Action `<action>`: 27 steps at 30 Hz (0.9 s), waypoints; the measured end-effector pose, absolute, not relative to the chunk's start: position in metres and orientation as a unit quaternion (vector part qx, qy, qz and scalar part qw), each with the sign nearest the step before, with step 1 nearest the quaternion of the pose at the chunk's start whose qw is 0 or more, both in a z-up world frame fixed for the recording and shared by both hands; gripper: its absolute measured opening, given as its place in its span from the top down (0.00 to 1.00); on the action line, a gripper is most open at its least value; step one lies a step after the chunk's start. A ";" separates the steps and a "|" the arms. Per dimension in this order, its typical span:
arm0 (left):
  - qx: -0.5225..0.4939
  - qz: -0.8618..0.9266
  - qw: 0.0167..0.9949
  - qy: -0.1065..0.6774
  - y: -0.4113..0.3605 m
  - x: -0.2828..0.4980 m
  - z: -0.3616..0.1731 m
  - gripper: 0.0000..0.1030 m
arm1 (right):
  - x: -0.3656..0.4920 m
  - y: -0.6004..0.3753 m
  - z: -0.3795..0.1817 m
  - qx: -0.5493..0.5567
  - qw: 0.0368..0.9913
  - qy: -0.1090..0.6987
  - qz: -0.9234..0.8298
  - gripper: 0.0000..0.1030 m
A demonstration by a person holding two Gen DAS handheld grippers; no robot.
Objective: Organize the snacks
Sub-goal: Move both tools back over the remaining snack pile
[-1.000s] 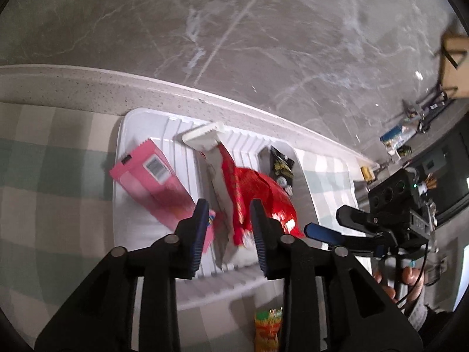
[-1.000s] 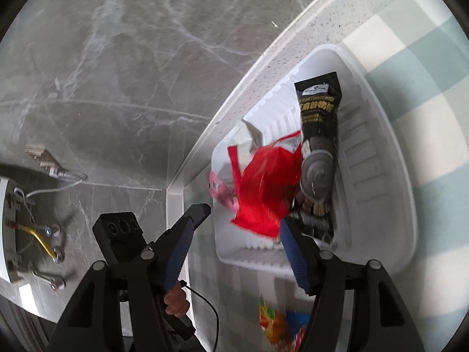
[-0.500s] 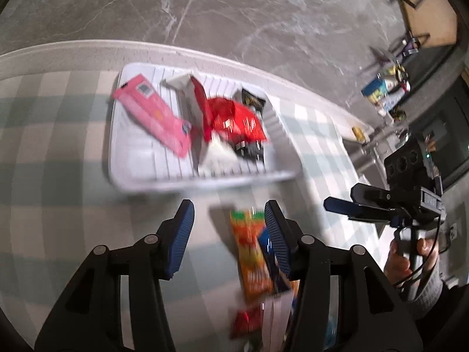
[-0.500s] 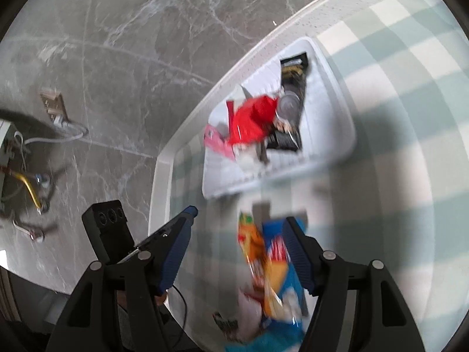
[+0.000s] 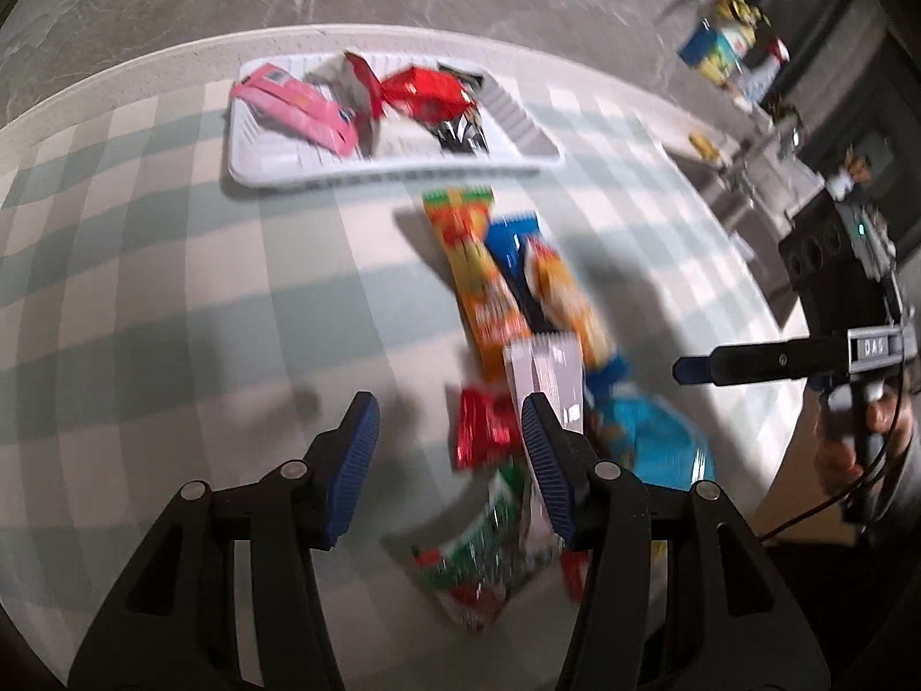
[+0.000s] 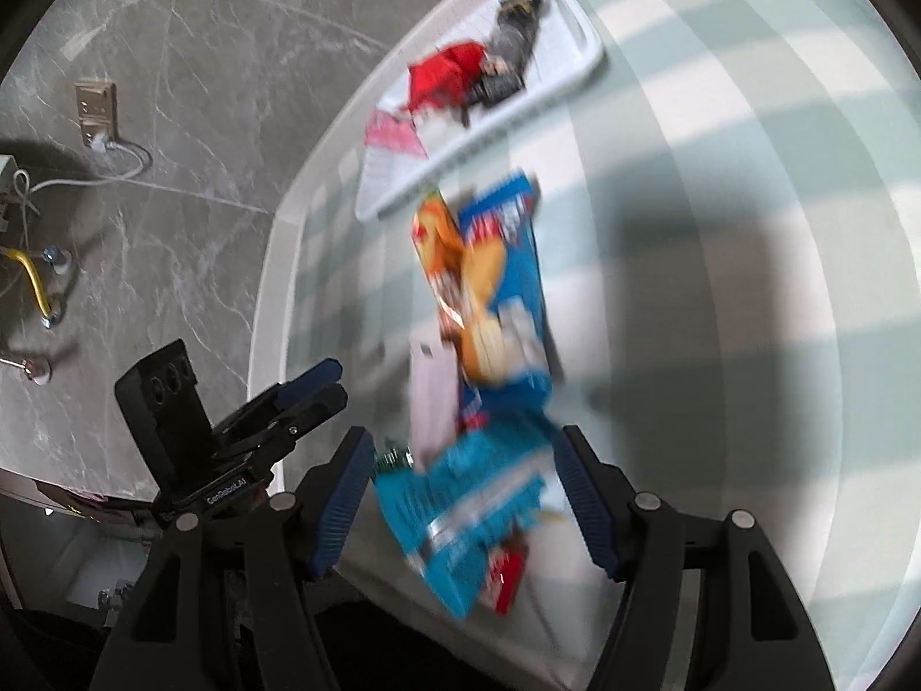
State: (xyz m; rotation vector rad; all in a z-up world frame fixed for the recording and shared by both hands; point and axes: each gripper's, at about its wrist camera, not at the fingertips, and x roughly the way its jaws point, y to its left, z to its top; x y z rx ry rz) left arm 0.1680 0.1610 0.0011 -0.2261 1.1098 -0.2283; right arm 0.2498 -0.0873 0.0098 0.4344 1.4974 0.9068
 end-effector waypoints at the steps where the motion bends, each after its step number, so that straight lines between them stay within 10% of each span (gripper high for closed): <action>1: -0.102 -0.110 0.836 0.528 0.158 0.163 0.000 0.52 | 0.246 -0.087 0.009 0.184 0.619 0.654 0.393 0.33; 27: 0.016 -0.171 0.802 0.573 0.120 0.134 -0.027 0.51 | 0.219 -0.091 0.012 -0.074 0.710 0.620 0.325 0.28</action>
